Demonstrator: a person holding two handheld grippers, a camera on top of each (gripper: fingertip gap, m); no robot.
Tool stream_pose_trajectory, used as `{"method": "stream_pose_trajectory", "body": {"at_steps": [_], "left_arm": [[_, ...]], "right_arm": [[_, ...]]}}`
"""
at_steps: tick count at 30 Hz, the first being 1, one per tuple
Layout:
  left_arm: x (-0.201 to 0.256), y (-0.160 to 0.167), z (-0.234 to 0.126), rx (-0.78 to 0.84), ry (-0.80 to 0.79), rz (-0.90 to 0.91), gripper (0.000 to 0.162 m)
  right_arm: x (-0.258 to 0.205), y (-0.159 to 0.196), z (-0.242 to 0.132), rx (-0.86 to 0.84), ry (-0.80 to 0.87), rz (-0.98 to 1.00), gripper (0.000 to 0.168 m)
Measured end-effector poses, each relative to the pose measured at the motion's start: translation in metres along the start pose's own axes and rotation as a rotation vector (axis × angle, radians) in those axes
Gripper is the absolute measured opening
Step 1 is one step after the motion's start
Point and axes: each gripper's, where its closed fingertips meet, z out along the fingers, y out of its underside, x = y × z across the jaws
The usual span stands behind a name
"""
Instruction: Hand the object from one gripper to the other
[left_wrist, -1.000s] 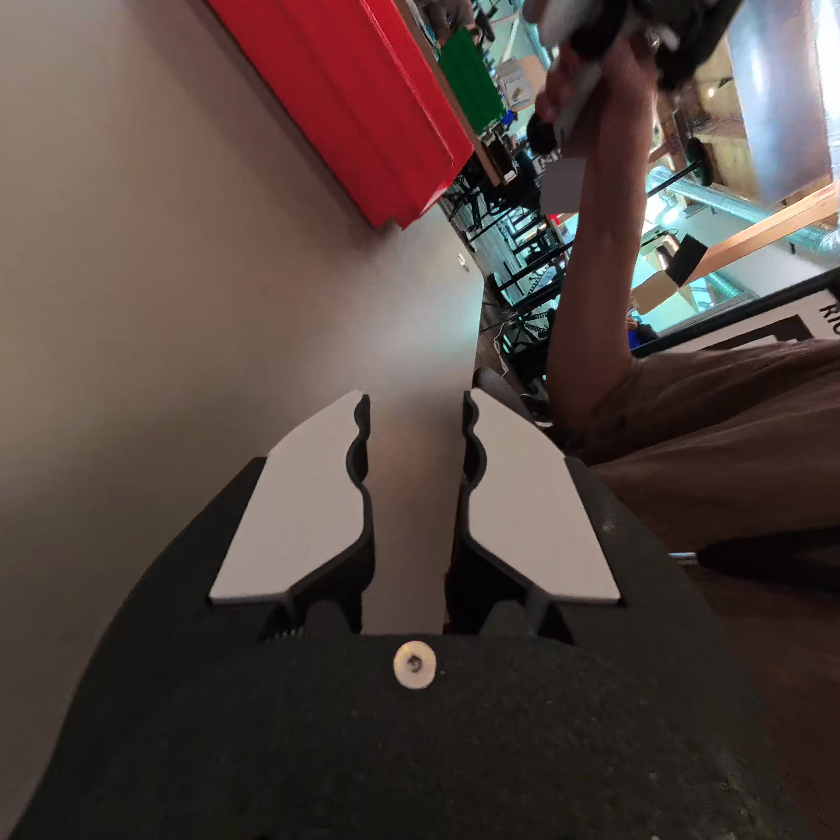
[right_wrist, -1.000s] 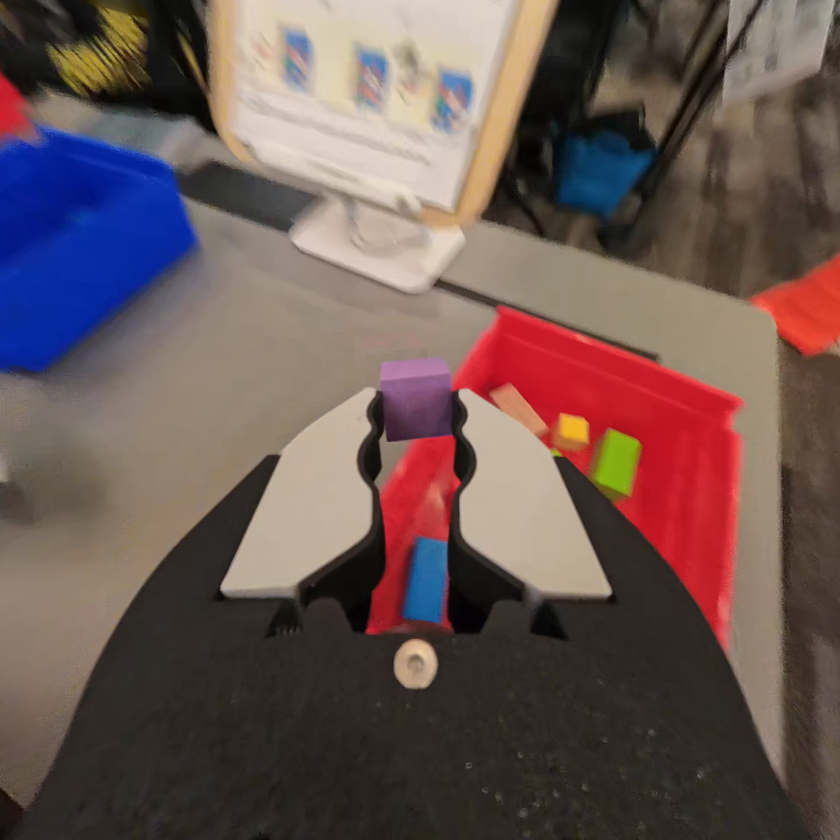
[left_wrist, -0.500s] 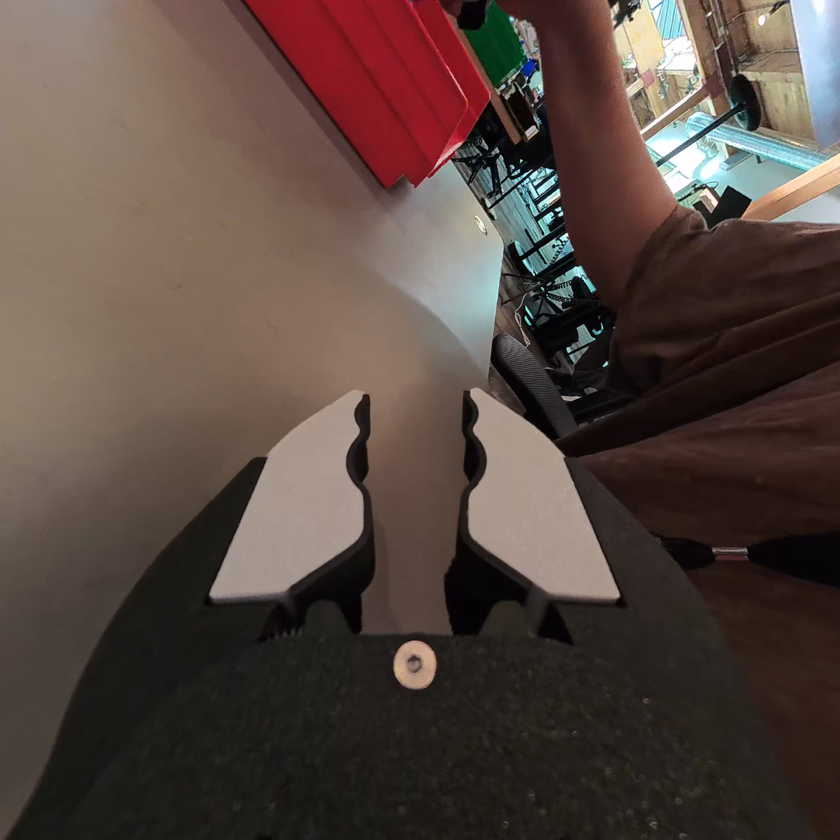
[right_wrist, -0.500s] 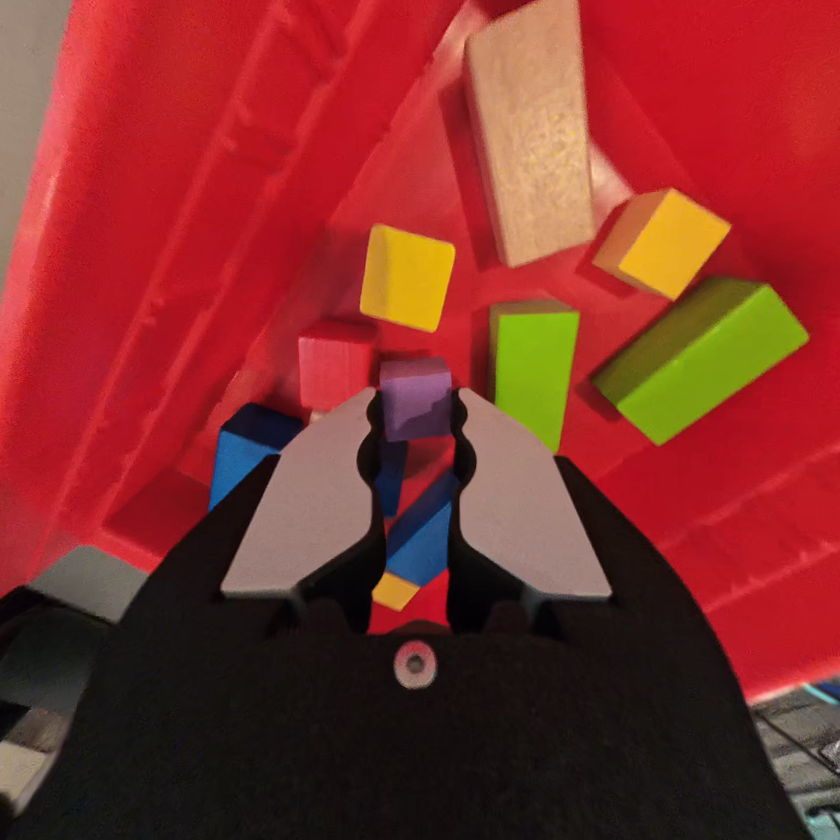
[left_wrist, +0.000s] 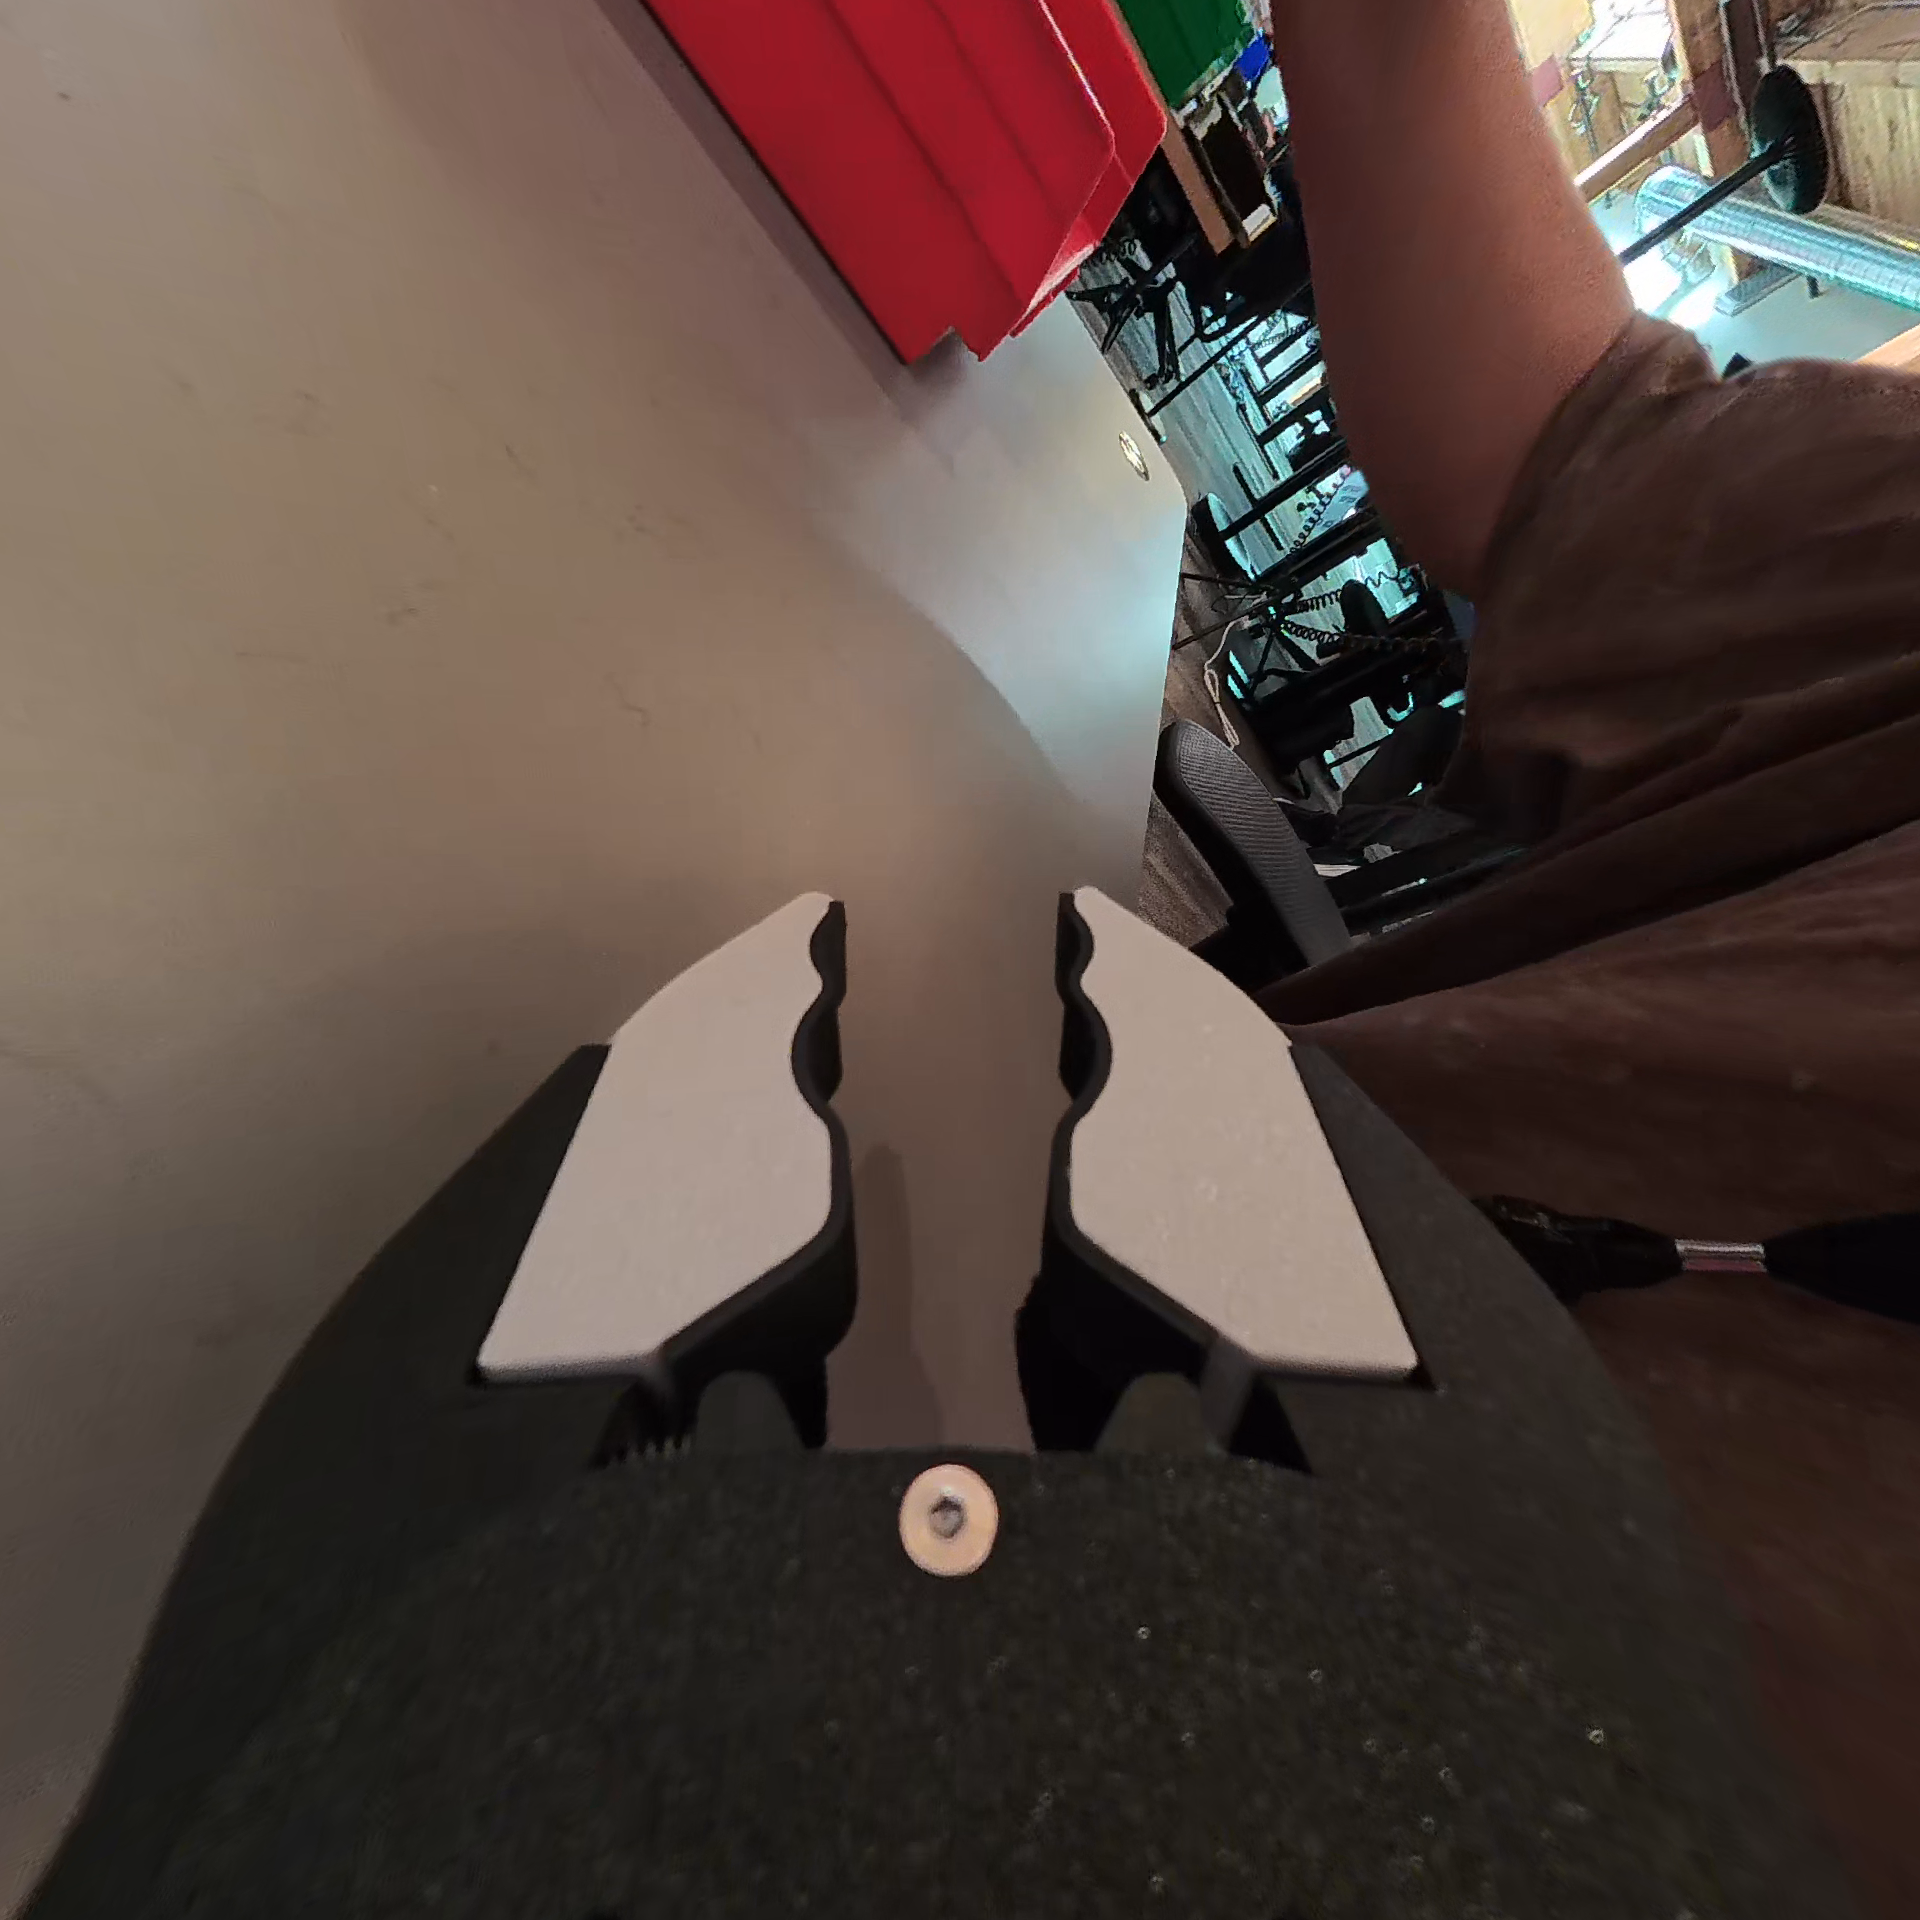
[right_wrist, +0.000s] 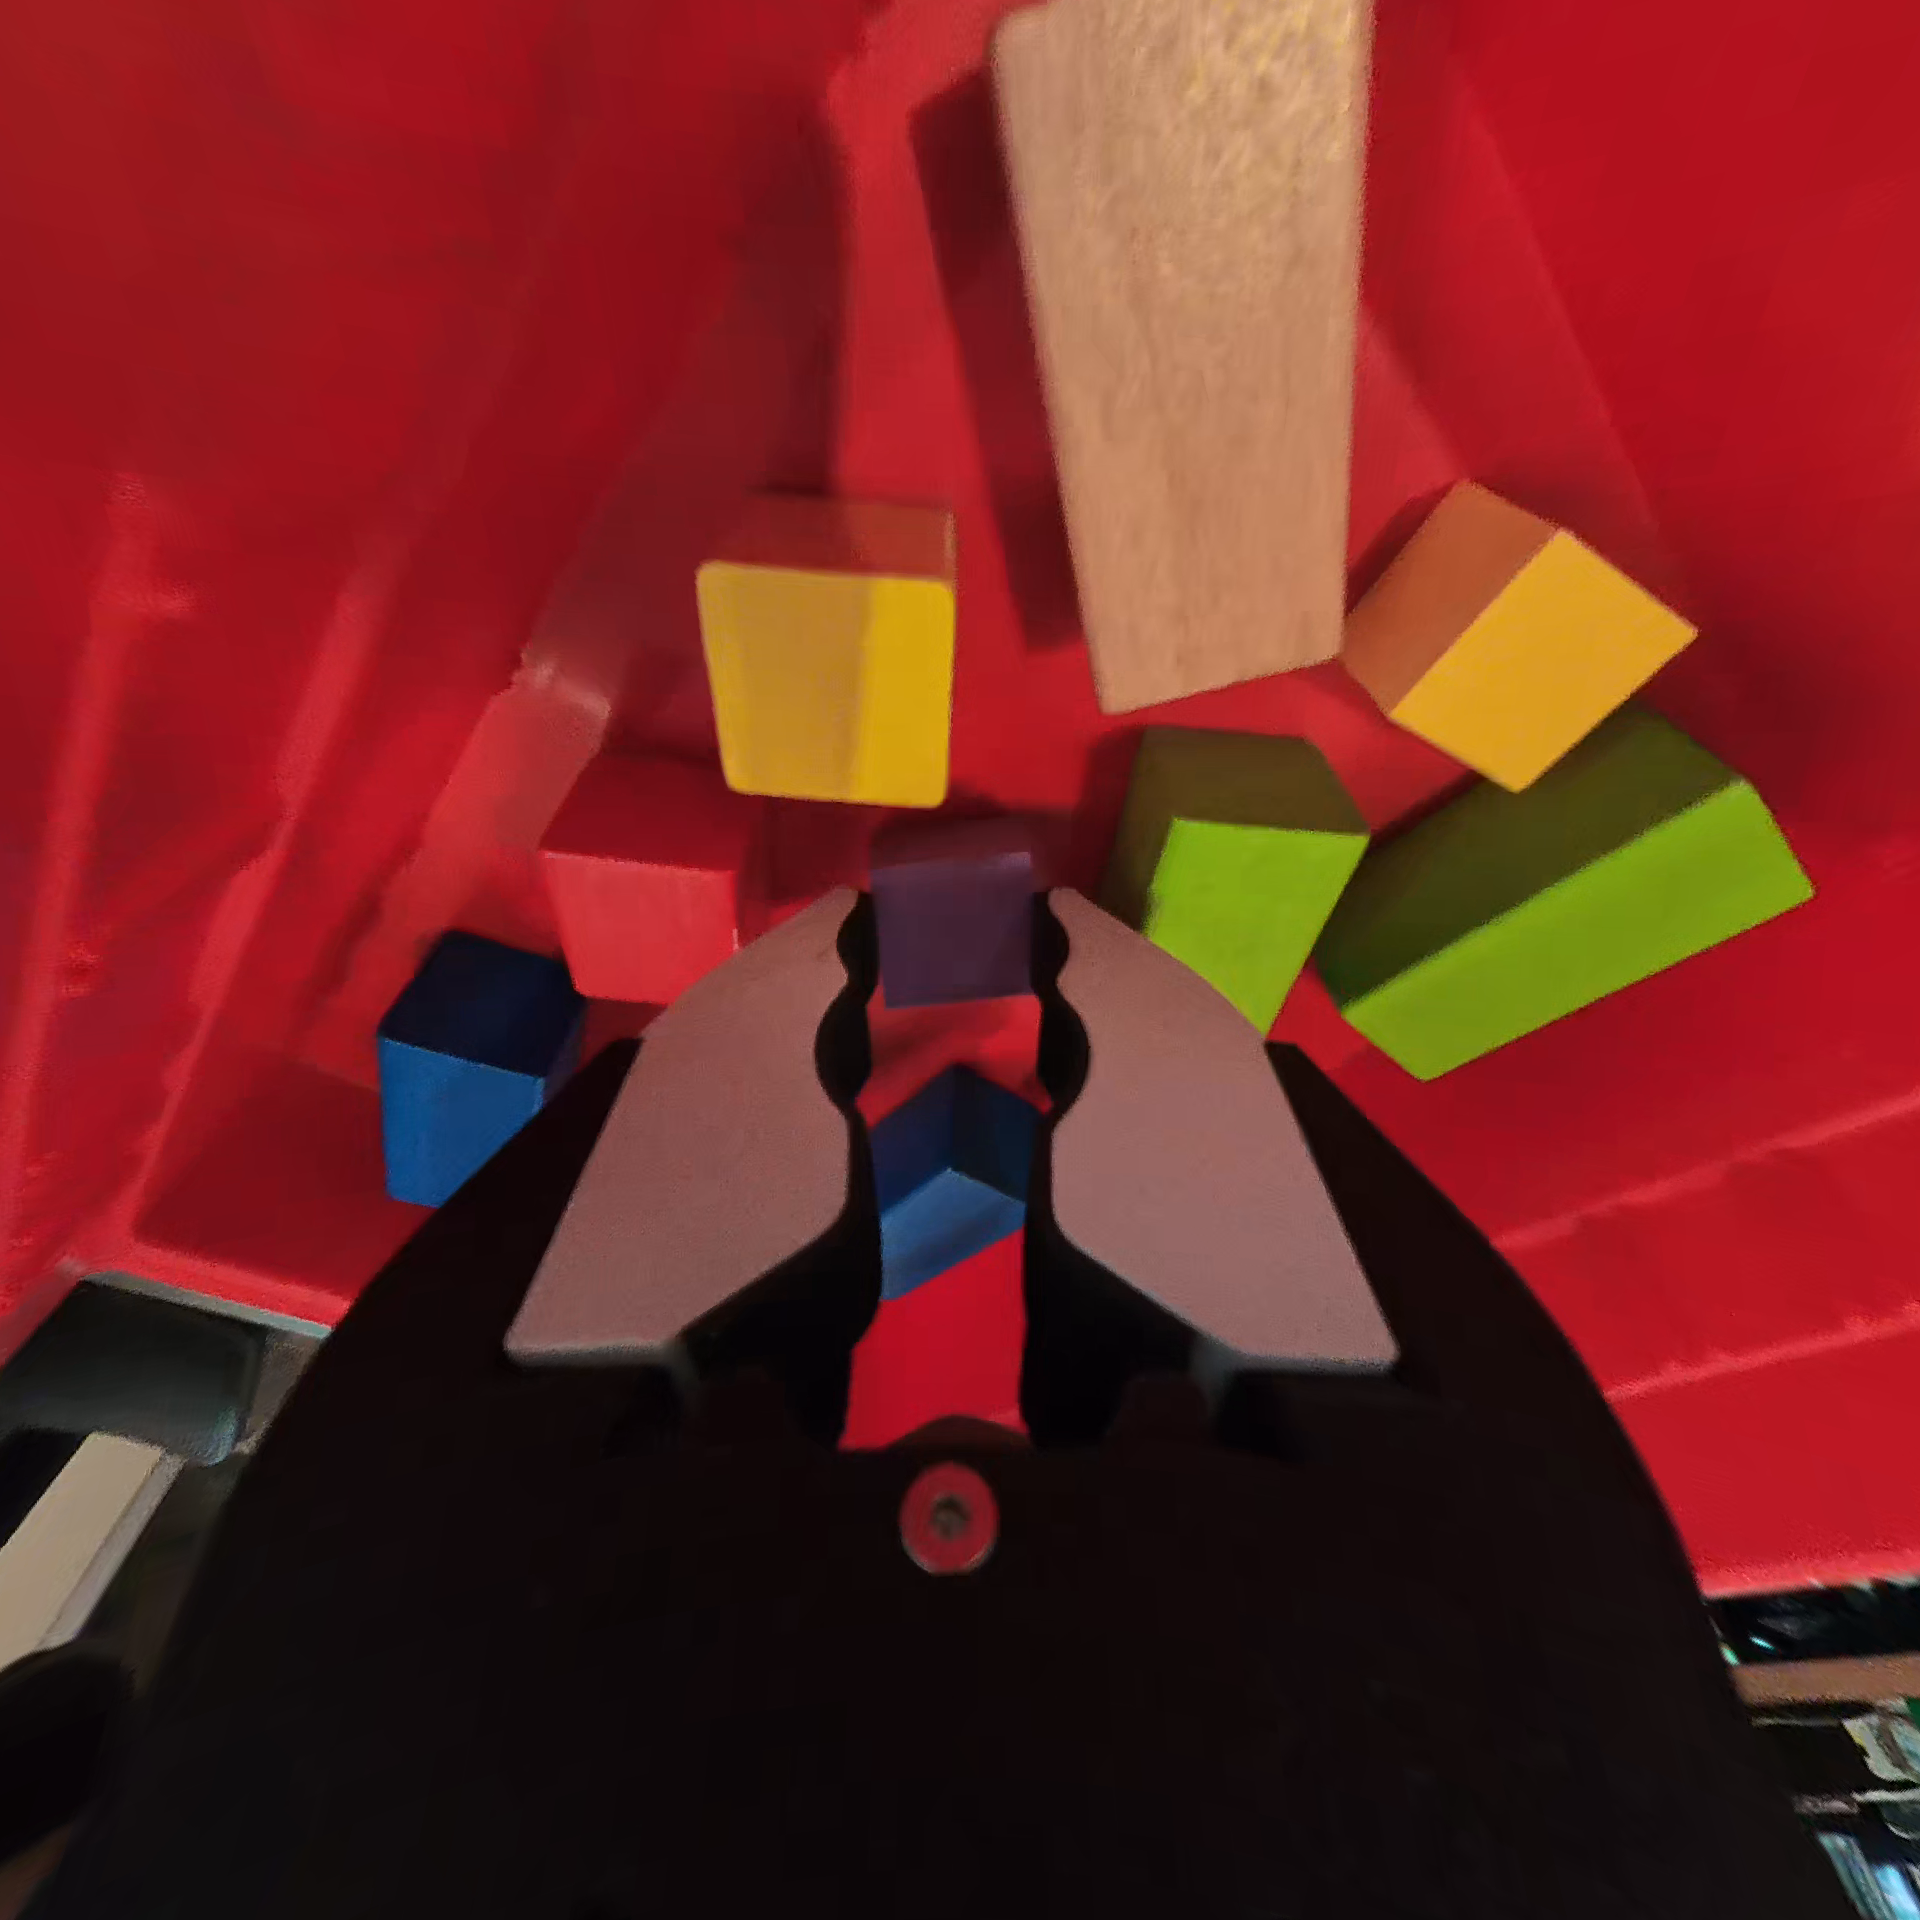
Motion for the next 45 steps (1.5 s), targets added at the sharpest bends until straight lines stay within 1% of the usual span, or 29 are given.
{"method": "stream_pose_trajectory", "body": {"at_steps": [2,7,11,12,13,14,16,18,19,21,23,25,26,27,28,29,30,32,34,36,38,41,43,44,45], "left_arm": [[0.002,0.001,0.001,-0.006,0.001,0.006,0.038],[0.000,0.003,0.002,-0.014,-0.017,0.015,0.038],[-0.003,0.005,0.004,-0.030,-0.022,0.008,0.038],[-0.002,0.006,0.004,-0.032,-0.022,0.012,0.038],[-0.002,0.006,0.004,-0.033,-0.021,0.017,0.038],[-0.001,0.006,0.003,-0.033,-0.022,0.022,0.038],[-0.001,0.006,0.001,-0.033,-0.031,0.036,0.039],[-0.001,0.006,-0.004,-0.033,-0.059,0.047,0.039],[0.000,0.004,-0.009,-0.028,-0.072,0.058,0.039],[0.004,-0.003,-0.025,-0.022,-0.109,0.092,0.039],[0.002,-0.018,-0.050,-0.026,-0.205,0.138,0.041],[-0.015,-0.047,-0.090,0.007,-0.413,0.173,0.042],[-0.026,-0.064,-0.113,0.039,-0.525,0.171,0.043],[-0.038,-0.080,-0.136,0.066,-0.624,0.160,0.049],[-0.053,-0.094,-0.157,0.080,-0.722,0.141,0.059],[-0.072,-0.106,-0.177,0.081,-0.824,0.119,0.070],[-0.092,-0.118,-0.197,0.077,-0.926,0.091,0.076],[-0.132,-0.138,-0.224,0.068,-1.065,0.041,0.081],[-0.173,-0.152,-0.241,0.047,-1.140,-0.047,0.082],[-0.213,-0.162,-0.250,0.024,-1.174,-0.124,0.082],[-0.247,-0.168,-0.255,-0.013,-1.198,-0.191,0.078],[-0.285,-0.171,-0.256,-0.078,-1.215,-0.258,0.072],[-0.304,-0.165,-0.260,-0.134,-1.244,-0.325,0.062],[-0.309,-0.161,-0.257,-0.148,-1.227,-0.364,0.060],[-0.312,-0.159,-0.254,-0.143,-1.203,-0.405,0.049]], "right_arm": [[0.000,-0.005,-0.001,0.010,-0.045,0.025,0.028],[0.004,-0.002,0.001,0.006,-0.046,0.009,0.028],[0.003,0.000,0.003,0.051,-0.048,0.015,0.029],[0.003,0.002,0.000,0.066,-0.041,0.017,0.032],[0.002,0.004,-0.007,0.099,-0.031,0.021,0.039],[0.002,0.005,-0.019,0.162,-0.003,0.029,0.039],[0.002,0.007,-0.060,0.358,0.083,0.077,0.044],[-0.013,0.014,-0.110,0.620,0.138,0.143,0.044],[-0.029,0.017,-0.132,0.766,0.139,0.168,0.044],[-0.080,0.019,-0.164,1.054,0.060,0.168,0.044],[-0.153,0.015,-0.178,1.279,-0.082,0.063,0.044],[-0.232,0.009,-0.177,1.447,-0.248,-0.095,0.043],[-0.268,0.005,-0.171,1.485,-0.330,-0.156,0.043],[-0.300,0.000,-0.161,1.481,-0.411,-0.213,0.043],[-0.328,-0.006,-0.152,1.470,-0.486,-0.260,0.044],[-0.351,-0.012,-0.144,1.464,-0.539,-0.309,0.044],[-0.367,-0.019,-0.135,1.463,-0.572,-0.336,0.043],[-0.393,-0.029,-0.118,1.407,-0.666,-0.367,0.046],[-0.410,-0.030,-0.105,1.326,-0.765,-0.399,0.045],[-0.412,-0.031,-0.096,1.297,-0.771,-0.406,0.045],[-0.405,-0.033,-0.090,1.312,-0.749,-0.376,0.045],[-0.395,-0.032,-0.077,1.285,-0.741,-0.329,0.046],[-0.390,-0.031,-0.074,1.282,-0.730,-0.317,0.045],[-0.387,-0.031,-0.073,1.283,-0.721,-0.310,0.045],[-0.386,-0.030,-0.073,1.284,-0.718,-0.306,0.045]]}}
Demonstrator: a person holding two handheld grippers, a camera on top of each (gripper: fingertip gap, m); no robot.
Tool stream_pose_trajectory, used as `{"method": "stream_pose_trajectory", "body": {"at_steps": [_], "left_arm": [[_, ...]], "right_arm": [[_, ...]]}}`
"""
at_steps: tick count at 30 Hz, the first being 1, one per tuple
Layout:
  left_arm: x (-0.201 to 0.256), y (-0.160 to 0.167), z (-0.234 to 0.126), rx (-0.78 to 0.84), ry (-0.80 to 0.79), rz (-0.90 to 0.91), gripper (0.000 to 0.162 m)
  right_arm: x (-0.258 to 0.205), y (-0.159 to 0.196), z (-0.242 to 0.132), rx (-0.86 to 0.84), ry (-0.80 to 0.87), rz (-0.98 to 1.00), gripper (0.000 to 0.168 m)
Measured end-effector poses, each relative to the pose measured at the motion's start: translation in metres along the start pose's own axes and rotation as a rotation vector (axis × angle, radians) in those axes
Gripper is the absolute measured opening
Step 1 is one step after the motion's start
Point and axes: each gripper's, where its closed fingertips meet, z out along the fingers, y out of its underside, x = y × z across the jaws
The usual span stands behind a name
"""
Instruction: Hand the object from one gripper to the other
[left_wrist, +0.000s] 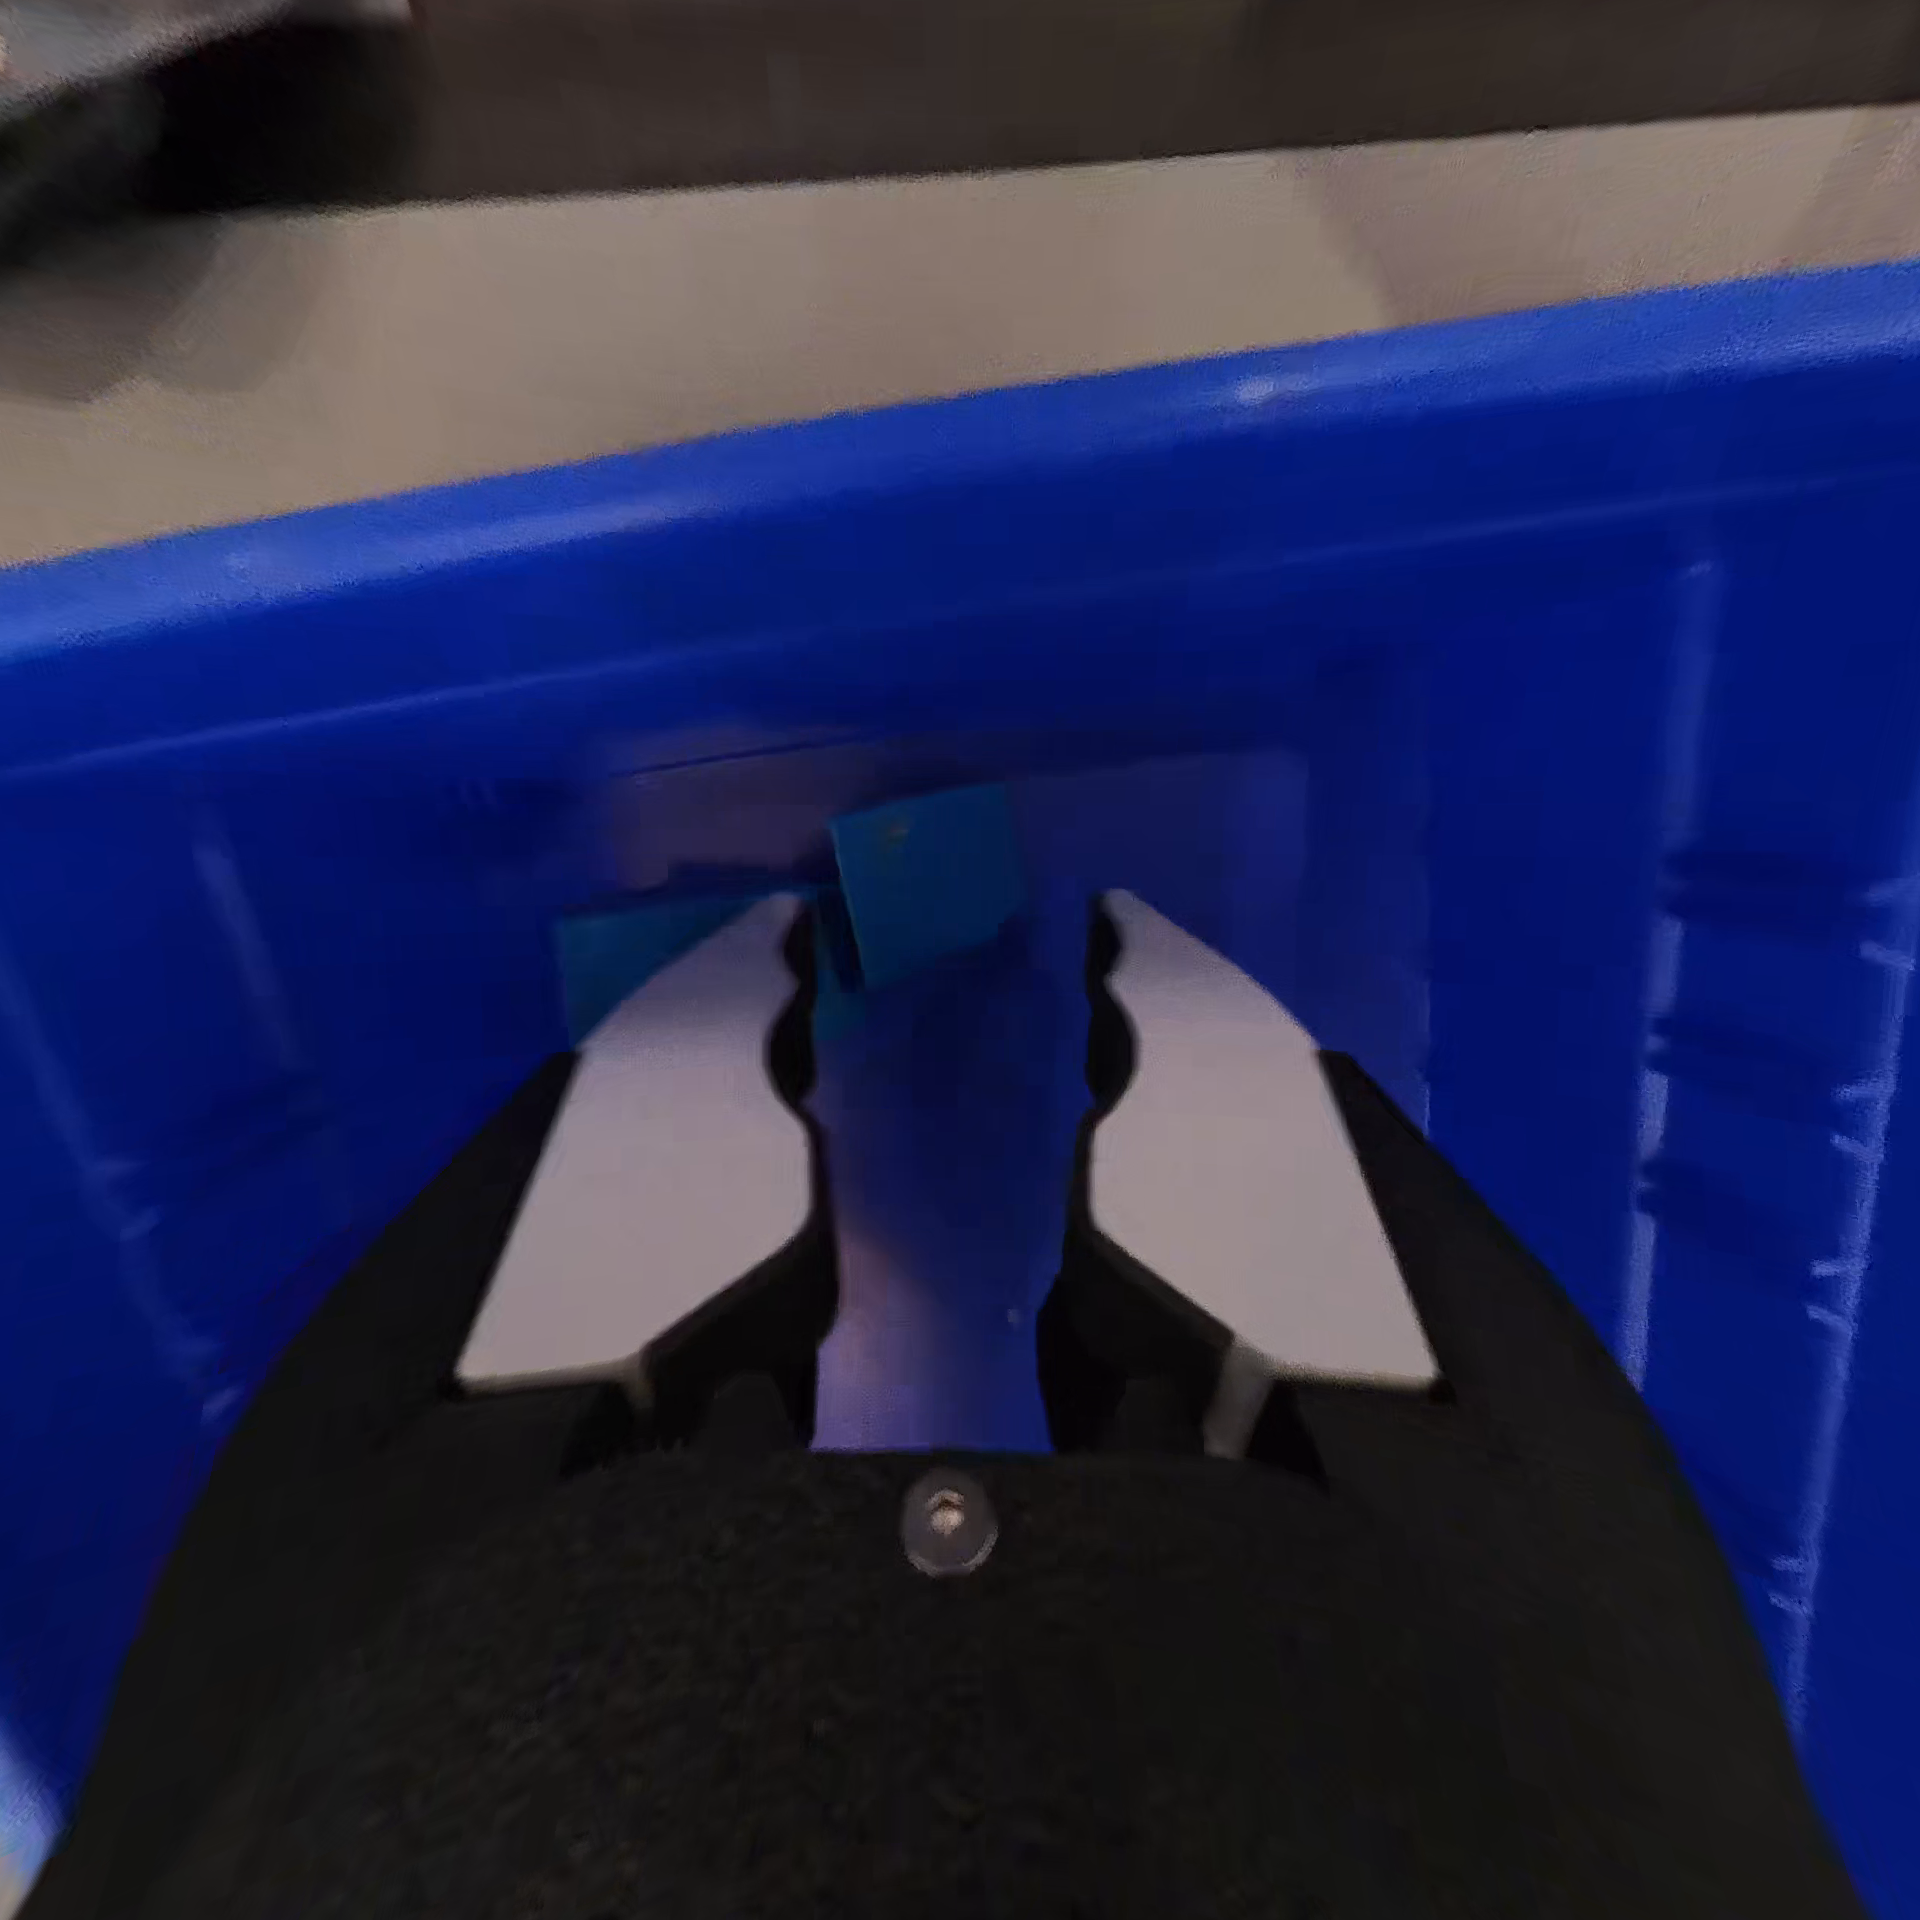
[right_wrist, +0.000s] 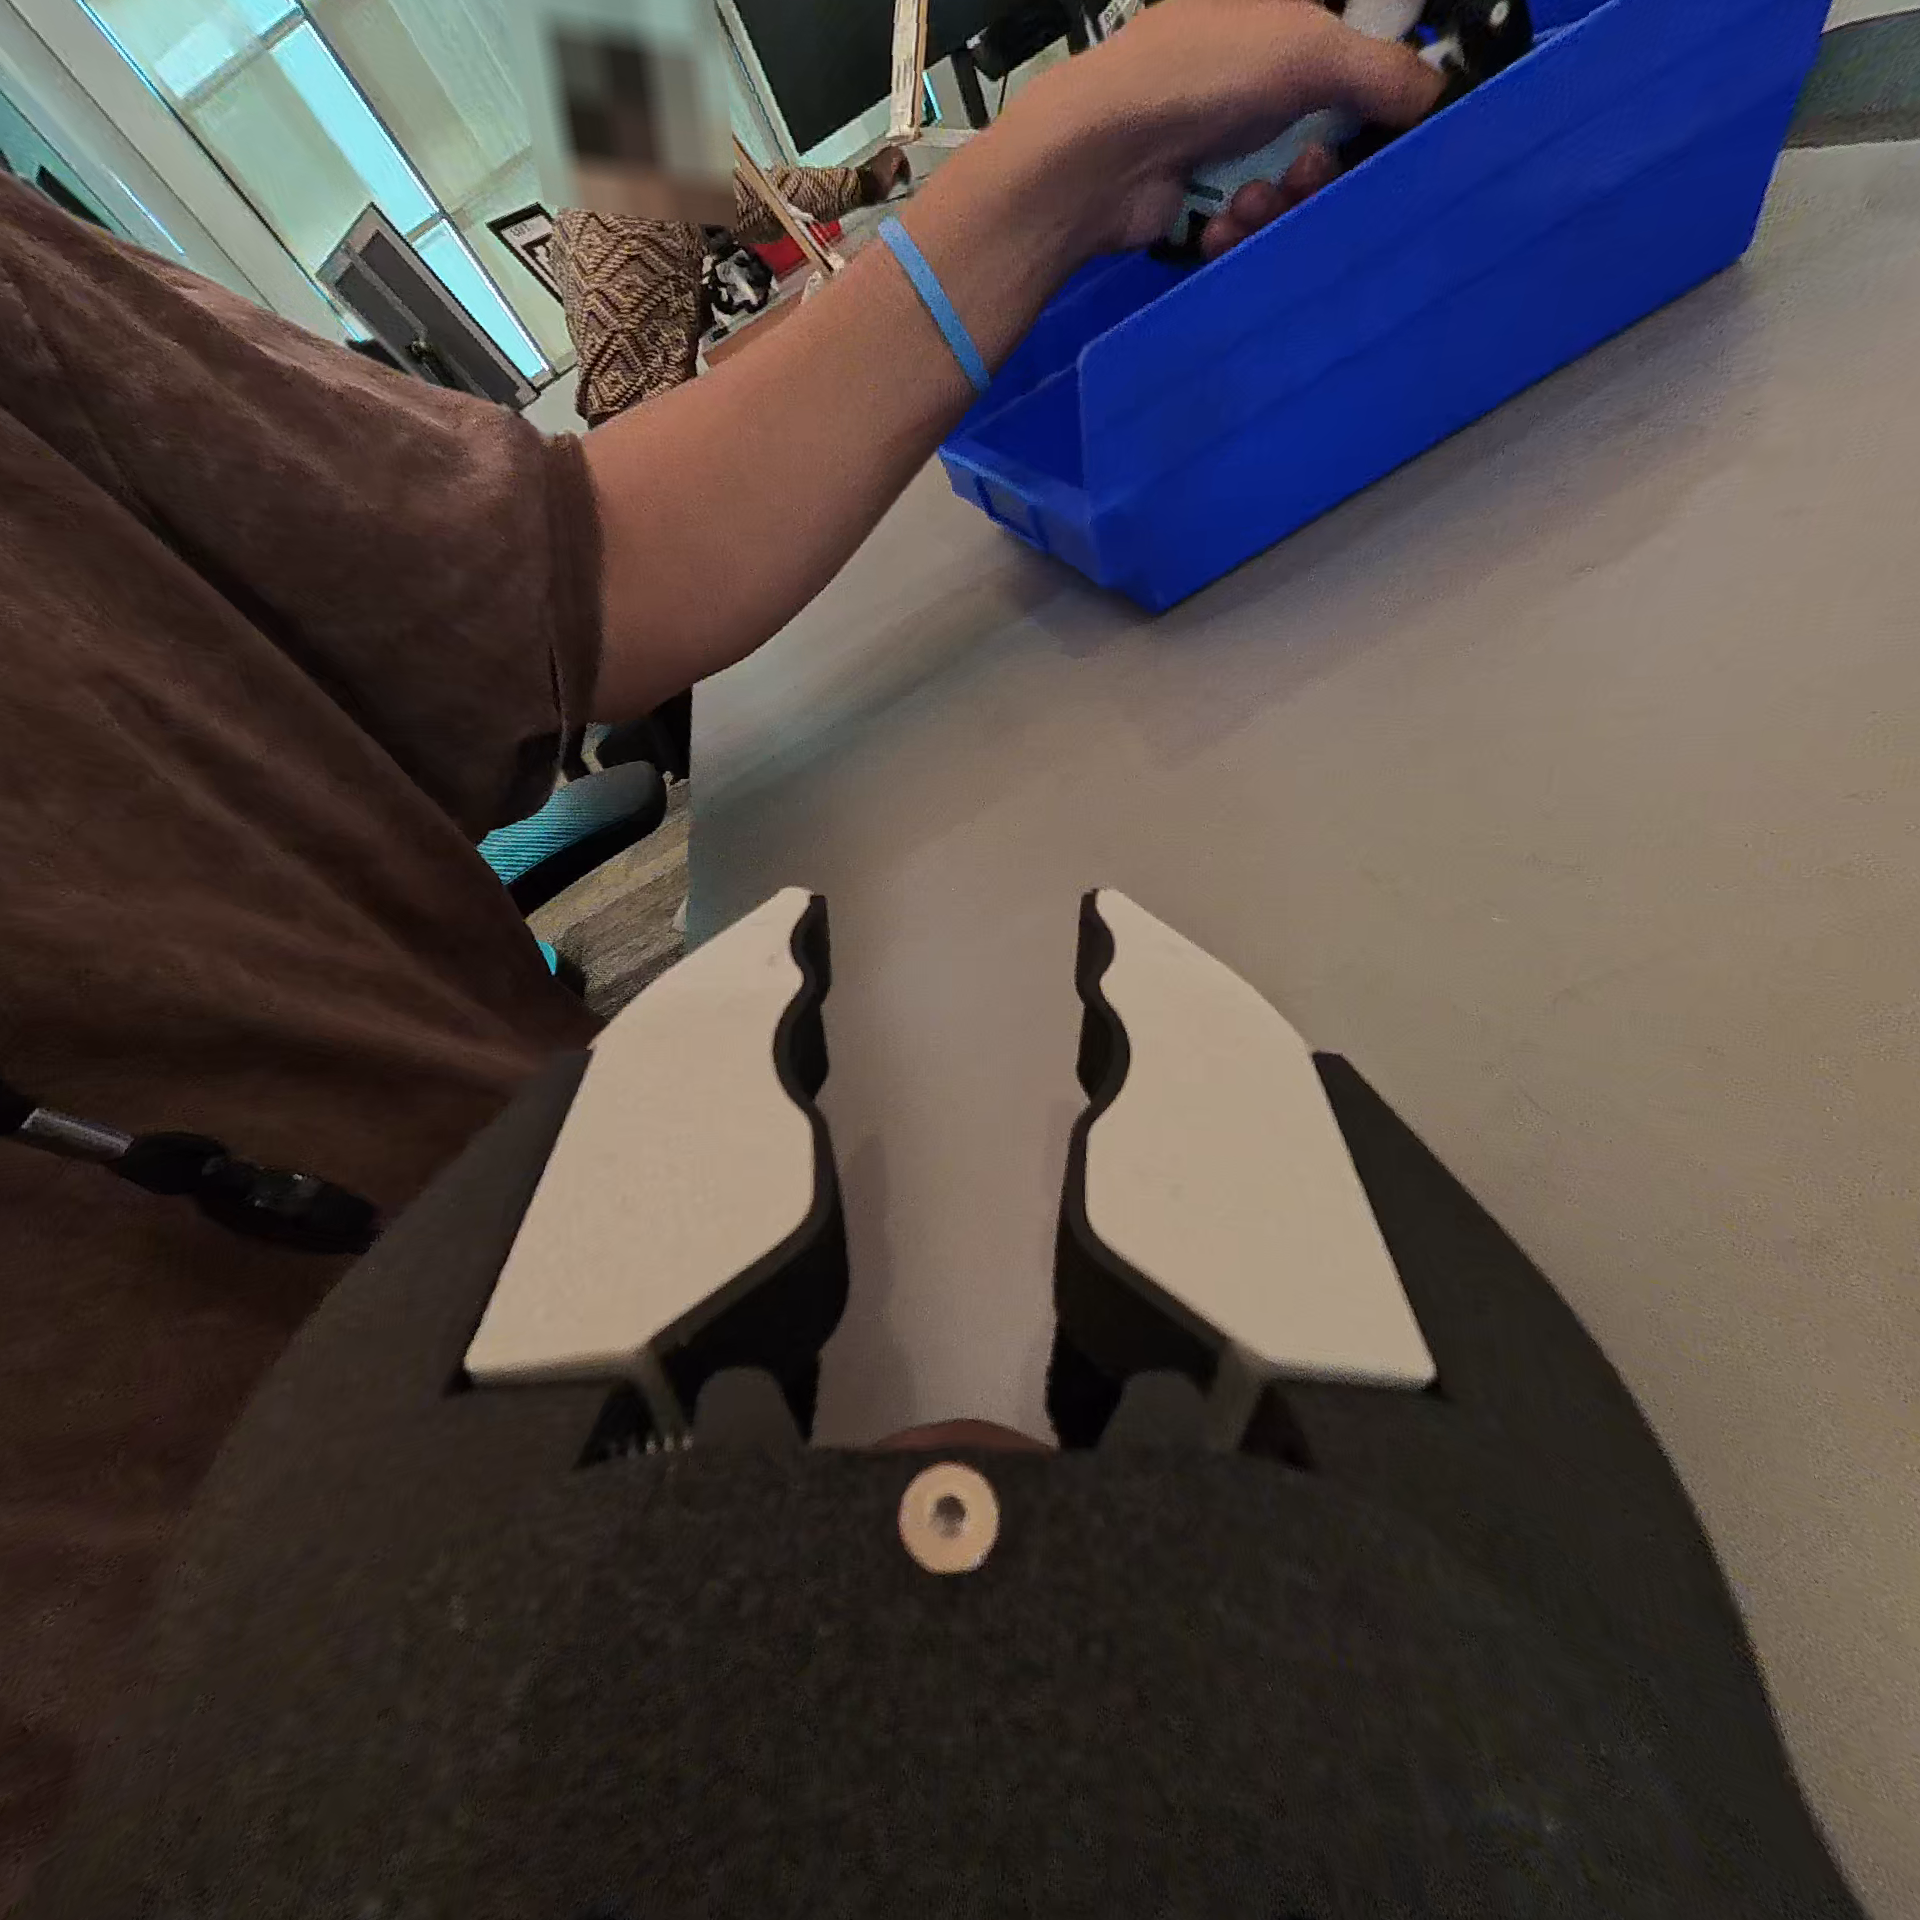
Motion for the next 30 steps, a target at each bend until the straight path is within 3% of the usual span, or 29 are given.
{"method": "stream_pose_trajectory", "body": {"at_steps": [2,9,12,15,18,21,26,30], "left_arm": [[0.010,0.001,0.003,-0.012,0.080,-0.043,0.020],[0.012,0.006,0.000,-0.008,0.111,0.014,0.019],[0.019,0.008,-0.014,0.053,0.215,-0.012,0.018],[0.047,0.012,-0.057,0.166,0.509,-0.063,0.018],[0.093,0.025,-0.131,0.276,0.957,-0.118,0.018],[0.146,0.059,-0.185,0.219,1.313,-0.146,0.017],[0.233,0.106,-0.217,0.046,1.627,-0.183,0.017],[0.288,0.132,-0.225,-0.063,1.760,-0.169,0.017]], "right_arm": [[0.001,0.000,-0.002,0.005,0.003,0.007,0.045],[0.001,-0.007,-0.002,0.049,-0.027,0.042,0.045],[0.007,-0.013,-0.002,0.051,-0.006,0.029,0.045],[0.017,-0.031,-0.002,0.070,0.038,-0.007,0.045],[0.037,-0.058,-0.002,0.079,0.140,-0.123,0.045],[0.052,-0.094,0.006,0.099,0.217,-0.287,0.044],[0.047,-0.147,0.031,0.210,0.201,-0.409,0.044],[0.039,-0.159,0.036,0.277,0.192,-0.445,0.044]]}}
